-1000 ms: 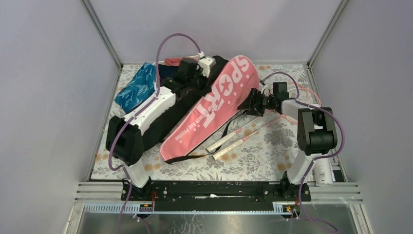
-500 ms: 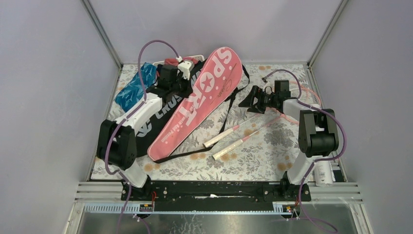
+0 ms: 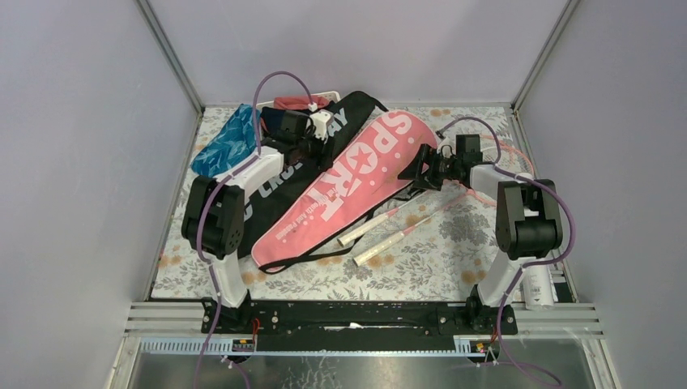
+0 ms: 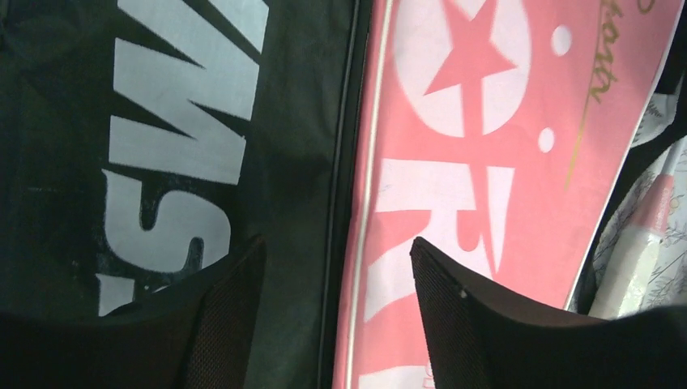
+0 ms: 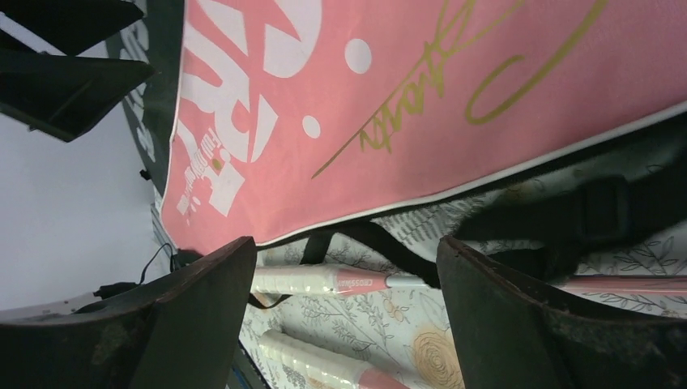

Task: Pack up the badminton gear
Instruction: Open the racket bag at the center of the board.

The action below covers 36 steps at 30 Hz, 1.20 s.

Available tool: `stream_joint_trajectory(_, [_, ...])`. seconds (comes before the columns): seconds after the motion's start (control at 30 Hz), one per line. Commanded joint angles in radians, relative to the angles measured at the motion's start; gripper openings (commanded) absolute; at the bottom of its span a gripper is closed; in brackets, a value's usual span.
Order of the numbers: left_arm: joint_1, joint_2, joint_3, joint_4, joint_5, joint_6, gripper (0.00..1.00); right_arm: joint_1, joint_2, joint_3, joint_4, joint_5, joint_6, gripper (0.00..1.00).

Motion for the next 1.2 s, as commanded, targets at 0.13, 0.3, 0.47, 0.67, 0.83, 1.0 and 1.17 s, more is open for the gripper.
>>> stream_joint_trajectory(0.13, [-0.026, 0.082, 0.110, -0.042, 0.114, 0.049, 0.77, 0.016, 0.092, 0.069, -0.026, 0.106, 0.007, 0.87])
stream_joint_trajectory(0.3, [-0.065, 0.131, 0.168, -0.081, 0.129, 0.078, 0.79, 0.032, 0.141, 0.104, -0.079, 0.150, 0.000, 0.85])
stream_joint_trajectory(0.47, [-0.109, 0.203, 0.224, -0.092, 0.108, 0.112, 0.80, 0.044, 0.156, 0.105, -0.103, 0.200, -0.010, 0.84])
stream_joint_trajectory(0.67, [-0.114, 0.314, 0.341, -0.150, 0.036, 0.075, 0.91, 0.053, 0.164, 0.106, -0.118, 0.255, -0.024, 0.82])
stream_joint_trajectory(0.83, [-0.114, 0.344, 0.349, -0.127, -0.046, 0.070, 0.98, 0.058, 0.173, 0.115, -0.128, 0.285, -0.031, 0.79])
stream_joint_trajectory(1.0, [-0.114, 0.377, 0.370, -0.131, -0.056, 0.075, 0.98, 0.062, 0.185, 0.120, -0.133, 0.306, -0.033, 0.74])
stream_joint_trajectory(1.17, [-0.114, 0.414, 0.388, -0.158, -0.036, 0.076, 0.98, 0.064, 0.196, 0.127, -0.138, 0.316, -0.040, 0.67])
